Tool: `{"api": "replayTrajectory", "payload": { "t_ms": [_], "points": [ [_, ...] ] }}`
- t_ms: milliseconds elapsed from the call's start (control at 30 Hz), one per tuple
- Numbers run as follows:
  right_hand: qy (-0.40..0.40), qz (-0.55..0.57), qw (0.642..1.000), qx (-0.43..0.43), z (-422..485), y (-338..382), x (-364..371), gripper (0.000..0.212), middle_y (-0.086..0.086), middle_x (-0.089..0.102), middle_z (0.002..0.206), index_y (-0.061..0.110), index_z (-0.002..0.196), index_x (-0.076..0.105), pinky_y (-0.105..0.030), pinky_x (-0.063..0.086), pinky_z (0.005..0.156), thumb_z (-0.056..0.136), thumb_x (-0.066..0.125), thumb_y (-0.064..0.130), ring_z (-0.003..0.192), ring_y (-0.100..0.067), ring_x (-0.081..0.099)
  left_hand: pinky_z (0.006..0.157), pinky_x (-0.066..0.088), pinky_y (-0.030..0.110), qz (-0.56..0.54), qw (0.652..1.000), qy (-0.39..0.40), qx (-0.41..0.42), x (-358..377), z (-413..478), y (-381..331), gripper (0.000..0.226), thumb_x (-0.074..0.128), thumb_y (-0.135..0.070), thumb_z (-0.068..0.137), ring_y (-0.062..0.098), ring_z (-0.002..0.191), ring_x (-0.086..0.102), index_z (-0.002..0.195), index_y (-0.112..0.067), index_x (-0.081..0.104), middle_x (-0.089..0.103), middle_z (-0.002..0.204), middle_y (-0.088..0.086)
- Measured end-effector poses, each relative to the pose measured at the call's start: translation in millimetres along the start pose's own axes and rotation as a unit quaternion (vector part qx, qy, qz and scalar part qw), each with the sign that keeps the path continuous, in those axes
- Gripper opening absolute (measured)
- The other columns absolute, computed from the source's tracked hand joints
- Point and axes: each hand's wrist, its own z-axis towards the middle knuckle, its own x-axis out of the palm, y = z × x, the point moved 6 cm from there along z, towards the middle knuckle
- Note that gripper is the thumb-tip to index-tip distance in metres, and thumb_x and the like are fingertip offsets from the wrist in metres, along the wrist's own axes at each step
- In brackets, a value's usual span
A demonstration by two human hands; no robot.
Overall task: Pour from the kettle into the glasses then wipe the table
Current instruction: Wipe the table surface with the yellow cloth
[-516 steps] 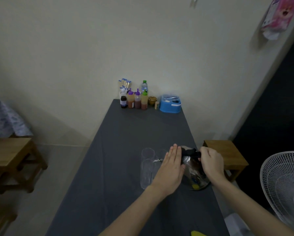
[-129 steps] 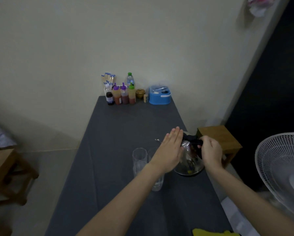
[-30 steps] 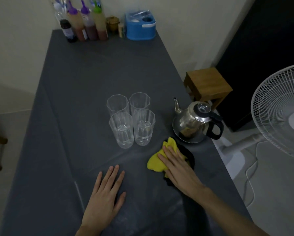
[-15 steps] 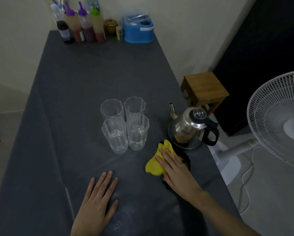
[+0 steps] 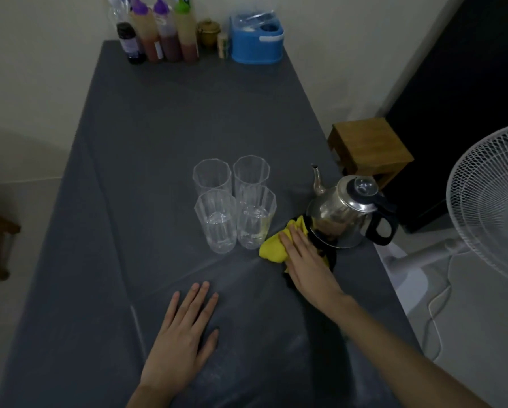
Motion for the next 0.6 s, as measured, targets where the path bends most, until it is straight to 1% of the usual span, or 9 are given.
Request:
{"api": "replayTrajectory", "payload": {
  "t_ms": [100, 167, 233, 267, 367, 433, 500, 533, 600],
  "points": [
    [-0.003, 0.006, 1.000, 0.004, -1, 4, -3, 0.056, -0.015, 0.022, 0.157, 0.007, 0.146, 0.032, -0.043, 0.025, 0.116, 0.094, 0.028, 0.026, 0.145, -0.030, 0.021, 0.115, 0.018, 0.047, 0.006, 1.000, 0.012, -0.004, -1, 0, 1, 0.057, 0.028, -0.046, 0.097, 0.019, 0.146, 0.019, 0.146, -0.017, 0.034, 0.025, 0.156, 0.004],
    [-0.004, 0.002, 1.000, -0.018, -9, 3, -5, 0.052, -0.015, 0.030, 0.154, 0.007, 0.143, 0.038, -0.045, 0.034, 0.112, 0.093, 0.037, 0.021, 0.142, -0.030, 0.029, 0.115, 0.017, 0.046, 0.010, 1.000, 0.025, -0.006, 0, -1, 1, 0.058, 0.024, -0.048, 0.098, 0.019, 0.146, 0.017, 0.147, -0.018, 0.032, 0.024, 0.157, 0.004],
    [0.001, -0.001, 0.998, -0.059, -25, 4, -5, 0.054, -0.014, 0.033, 0.153, 0.008, 0.142, 0.039, -0.045, 0.037, 0.110, 0.091, 0.050, 0.015, 0.141, -0.029, 0.031, 0.115, 0.017, 0.046, 0.008, 0.999, 0.034, -0.005, 0, -1, 3, 0.058, 0.025, -0.048, 0.098, 0.019, 0.146, 0.017, 0.147, -0.018, 0.031, 0.023, 0.157, 0.003],
    [0.007, -0.001, 0.997, -0.079, -37, 3, -4, 0.055, -0.013, 0.032, 0.153, 0.010, 0.143, 0.037, -0.044, 0.036, 0.111, 0.090, 0.051, 0.015, 0.142, -0.028, 0.029, 0.115, 0.017, 0.045, 0.004, 0.999, 0.038, -0.003, 0, -1, 3, 0.057, 0.025, -0.048, 0.098, 0.018, 0.146, 0.017, 0.147, -0.018, 0.031, 0.022, 0.158, 0.003],
    [0.043, -0.038, 0.989, -0.138, -74, 0, -2, 0.055, -0.007, 0.022, 0.158, 0.017, 0.148, 0.028, -0.038, 0.029, 0.113, 0.095, 0.041, 0.023, 0.146, -0.023, 0.018, 0.115, 0.016, 0.043, -0.001, 0.999, 0.039, 0.007, -3, -2, 7, 0.056, 0.020, -0.047, 0.100, 0.018, 0.144, 0.023, 0.144, -0.018, 0.039, 0.024, 0.156, 0.001],
    [0.064, -0.057, 0.982, -0.168, -92, -3, -5, 0.053, -0.006, 0.017, 0.160, 0.023, 0.150, 0.026, -0.039, 0.026, 0.116, 0.099, 0.039, 0.029, 0.148, -0.023, 0.013, 0.115, 0.017, 0.042, 0.005, 1.000, 0.030, -0.003, -6, -8, 20, 0.057, 0.017, -0.047, 0.100, 0.018, 0.143, 0.026, 0.140, -0.018, 0.044, 0.027, 0.155, 0.002],
    [0.066, -0.056, 0.986, -0.142, -99, -6, -12, 0.054, -0.008, 0.011, 0.161, 0.031, 0.150, 0.024, -0.044, 0.018, 0.118, 0.099, 0.039, 0.043, 0.148, -0.027, 0.009, 0.115, 0.017, 0.045, 0.001, 0.999, 0.010, -0.052, -11, -21, 43, 0.060, 0.018, -0.050, 0.099, 0.019, 0.142, 0.026, 0.139, -0.015, 0.046, 0.032, 0.153, 0.006],
    [0.066, -0.053, 0.991, -0.105, -100, -7, -15, 0.058, -0.009, 0.007, 0.161, 0.035, 0.150, 0.021, -0.048, 0.015, 0.117, 0.097, 0.039, 0.051, 0.148, -0.028, 0.006, 0.115, 0.018, 0.047, 0.001, 0.996, -0.001, -0.085, -14, -30, 56, 0.062, 0.019, -0.052, 0.098, 0.021, 0.142, 0.026, 0.139, -0.014, 0.045, 0.033, 0.152, 0.008],
    [0.060, -0.045, 0.997, -0.032, -99, -1, -16, 0.066, -0.009, -0.001, 0.162, 0.037, 0.151, 0.015, -0.054, 0.016, 0.116, 0.093, 0.036, 0.062, 0.148, -0.030, -0.001, 0.116, 0.016, 0.050, 0.003, 0.990, -0.021, -0.138, -20, -43, 74, 0.066, 0.019, -0.056, 0.096, 0.023, 0.142, 0.025, 0.141, -0.013, 0.043, 0.035, 0.152, 0.009]
  ]
}}
